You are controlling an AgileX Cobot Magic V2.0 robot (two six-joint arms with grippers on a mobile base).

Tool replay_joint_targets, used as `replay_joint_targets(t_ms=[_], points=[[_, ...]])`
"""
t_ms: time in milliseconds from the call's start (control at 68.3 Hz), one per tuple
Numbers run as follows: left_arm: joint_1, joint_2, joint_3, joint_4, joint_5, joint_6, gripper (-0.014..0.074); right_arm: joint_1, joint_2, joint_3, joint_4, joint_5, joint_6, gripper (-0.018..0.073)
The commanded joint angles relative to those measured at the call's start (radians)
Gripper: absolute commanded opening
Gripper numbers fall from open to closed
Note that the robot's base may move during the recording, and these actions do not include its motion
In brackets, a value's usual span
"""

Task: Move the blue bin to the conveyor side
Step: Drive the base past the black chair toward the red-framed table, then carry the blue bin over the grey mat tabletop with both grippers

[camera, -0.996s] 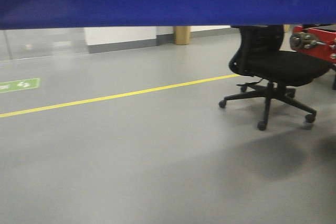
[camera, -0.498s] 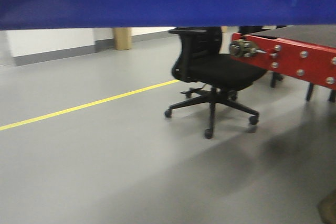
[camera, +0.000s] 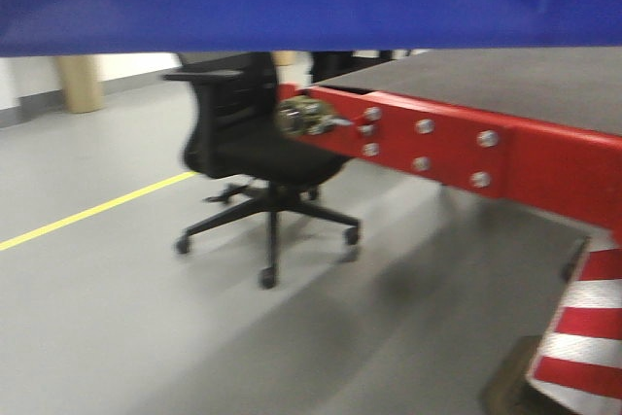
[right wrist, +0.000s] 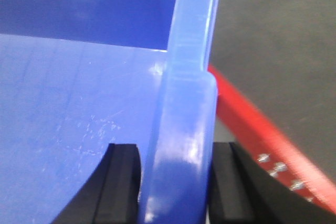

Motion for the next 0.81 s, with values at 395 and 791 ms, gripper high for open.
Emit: replay_joint_targets(t_ms=[395, 791], points=[[-0.004, -0.015, -0.017, -0.030, -0.116, 0.018, 0.0000, 0.001, -0.019, -0.015, -0.008, -0.120, -0.022, -0.0078], [-0.004, -0.015, -0.017, -0.030, -0.121, 0.018, 0.0000, 0.001, -0.019, -0.015, -0.008, -0.126, -0.022, -0.0078]])
